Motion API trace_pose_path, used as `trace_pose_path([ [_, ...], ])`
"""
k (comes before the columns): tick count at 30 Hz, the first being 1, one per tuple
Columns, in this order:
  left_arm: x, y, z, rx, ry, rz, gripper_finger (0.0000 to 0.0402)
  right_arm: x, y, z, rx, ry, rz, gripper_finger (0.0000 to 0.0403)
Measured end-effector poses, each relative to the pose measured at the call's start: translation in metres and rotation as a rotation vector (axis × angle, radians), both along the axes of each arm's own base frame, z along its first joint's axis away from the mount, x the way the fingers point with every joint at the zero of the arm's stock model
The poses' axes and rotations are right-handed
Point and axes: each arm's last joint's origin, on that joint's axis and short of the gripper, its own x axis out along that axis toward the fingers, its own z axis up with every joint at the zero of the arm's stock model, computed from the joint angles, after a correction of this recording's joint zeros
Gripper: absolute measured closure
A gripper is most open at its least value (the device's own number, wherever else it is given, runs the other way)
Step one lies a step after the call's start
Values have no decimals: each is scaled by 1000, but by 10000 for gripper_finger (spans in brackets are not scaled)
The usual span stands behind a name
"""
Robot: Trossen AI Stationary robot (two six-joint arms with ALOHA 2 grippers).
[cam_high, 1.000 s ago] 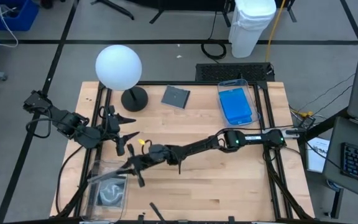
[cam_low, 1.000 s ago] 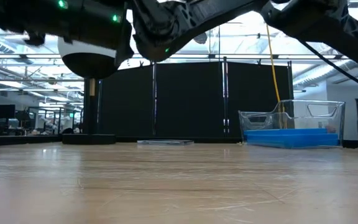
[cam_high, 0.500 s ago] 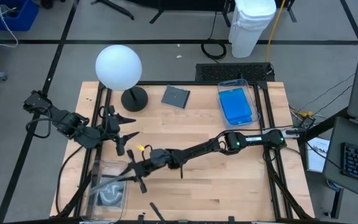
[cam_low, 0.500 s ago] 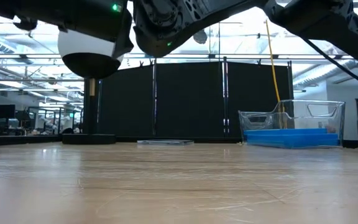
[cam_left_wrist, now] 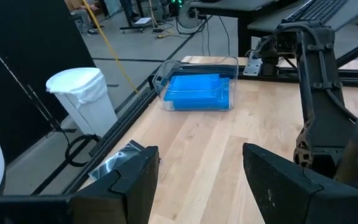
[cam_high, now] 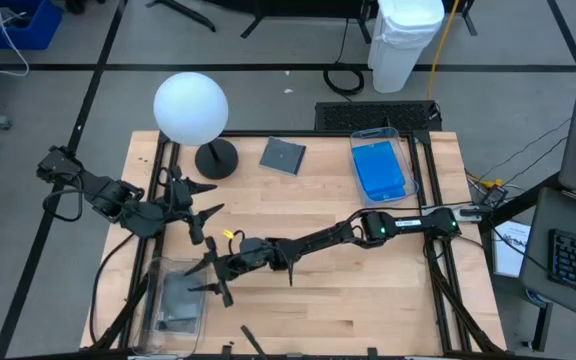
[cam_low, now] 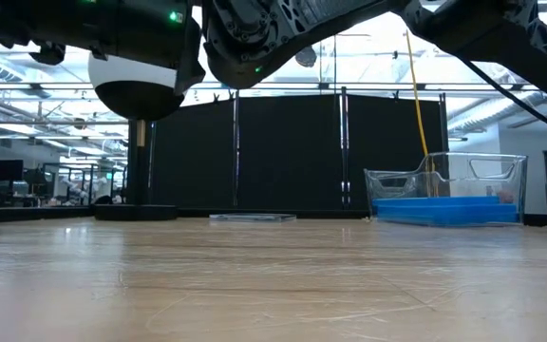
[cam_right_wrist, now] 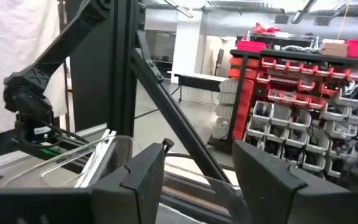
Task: Pick & place jewel cases by type
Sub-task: Put the bottom black CD case into the bottom transparent bin
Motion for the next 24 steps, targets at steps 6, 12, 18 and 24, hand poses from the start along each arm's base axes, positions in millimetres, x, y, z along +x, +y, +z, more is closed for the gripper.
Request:
trace_pose_path([
  [6, 0, 0, 0, -7, 2, -9, 165, -2, 10, -3, -9, 36, 20, 229],
  [12, 0, -2, -3, -39, 44, -83, 165, -13, 13, 11, -70, 379, 76, 236],
  [18, 3, 0, -33, -107, 93, -24, 165, -50, -2, 31, -207, 831, 73, 238],
  [24, 26, 16, -77, -134, 158, 10, 165, -87, -9, 31, -266, 1045, 43, 248],
])
